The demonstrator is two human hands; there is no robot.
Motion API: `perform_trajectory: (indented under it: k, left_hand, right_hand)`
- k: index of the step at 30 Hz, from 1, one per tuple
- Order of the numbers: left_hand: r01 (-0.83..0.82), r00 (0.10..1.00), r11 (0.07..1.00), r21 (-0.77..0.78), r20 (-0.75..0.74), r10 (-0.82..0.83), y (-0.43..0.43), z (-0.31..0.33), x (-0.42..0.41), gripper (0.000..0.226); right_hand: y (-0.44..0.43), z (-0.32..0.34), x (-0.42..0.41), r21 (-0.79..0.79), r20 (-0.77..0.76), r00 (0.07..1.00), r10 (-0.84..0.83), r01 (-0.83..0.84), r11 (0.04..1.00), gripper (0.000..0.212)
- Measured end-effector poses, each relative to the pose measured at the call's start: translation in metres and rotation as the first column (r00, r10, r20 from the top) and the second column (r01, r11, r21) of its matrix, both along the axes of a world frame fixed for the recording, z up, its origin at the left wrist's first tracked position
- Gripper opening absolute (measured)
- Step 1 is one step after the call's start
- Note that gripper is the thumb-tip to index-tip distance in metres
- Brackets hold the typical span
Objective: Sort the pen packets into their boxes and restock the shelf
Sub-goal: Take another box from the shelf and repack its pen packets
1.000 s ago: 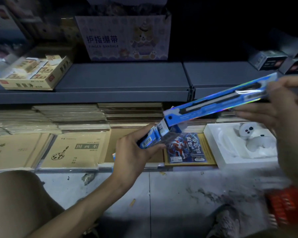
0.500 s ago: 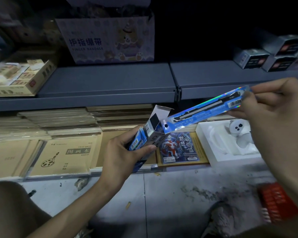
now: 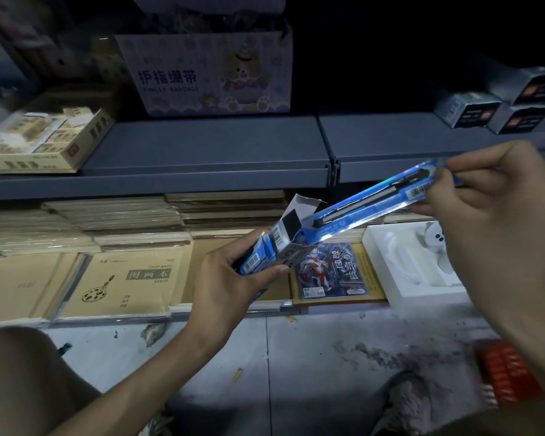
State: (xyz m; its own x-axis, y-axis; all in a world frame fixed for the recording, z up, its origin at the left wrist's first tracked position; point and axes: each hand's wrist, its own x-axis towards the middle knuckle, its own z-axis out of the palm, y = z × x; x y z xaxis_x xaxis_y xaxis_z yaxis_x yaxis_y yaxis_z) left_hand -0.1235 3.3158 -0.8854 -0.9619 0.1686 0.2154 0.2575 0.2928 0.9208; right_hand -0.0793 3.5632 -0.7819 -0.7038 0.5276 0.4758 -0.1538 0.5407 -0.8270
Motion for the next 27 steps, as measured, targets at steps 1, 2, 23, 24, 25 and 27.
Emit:
perform_trajectory:
  k: [1, 2, 23, 24, 25, 27]
  left_hand:
    - [0.001, 1.000, 1.000, 0.000, -0.009, -0.001, 0.000, 0.000, 0.000, 0.053]
    - [0.002, 1.000, 1.000, 0.000, -0.016, -0.002, 0.000, 0.001, 0.000, 0.052]
    - [-0.048, 0.998, 0.998, -0.032, -0.029, 0.047, 0.011, -0.008, 0.008, 0.051]
    - [-0.042, 0.999, 0.999, -0.028, -0.036, 0.041, 0.012, -0.007, 0.008, 0.051]
    - [-0.042, 0.998, 0.999, -0.026, -0.048, 0.041, 0.012, -0.006, 0.009, 0.052]
    - [-0.052, 0.996, 0.998, -0.024, -0.067, 0.050, 0.011, -0.001, 0.008, 0.054]
  right_hand:
    - [0.000, -0.001, -0.001, -0.012, 0.000, 1.000, 0.010, -0.010, 1.000, 0.011]
    - [-0.001, -0.003, -0.001, -0.023, 0.005, 1.000, 0.021, -0.021, 1.000, 0.010]
    - [-0.065, -0.057, -0.013, 0.005, 0.350, 0.919, 0.178, -0.192, 0.981, 0.023]
    - [-0.065, -0.056, -0.013, -0.005, 0.343, 0.922, 0.180, -0.189, 0.982, 0.021]
    - [-0.063, -0.054, -0.013, -0.029, 0.328, 0.926, 0.189, -0.190, 0.981, 0.019]
    - [-0.058, -0.050, -0.014, -0.033, 0.296, 0.934, 0.199, -0.198, 0.980, 0.014]
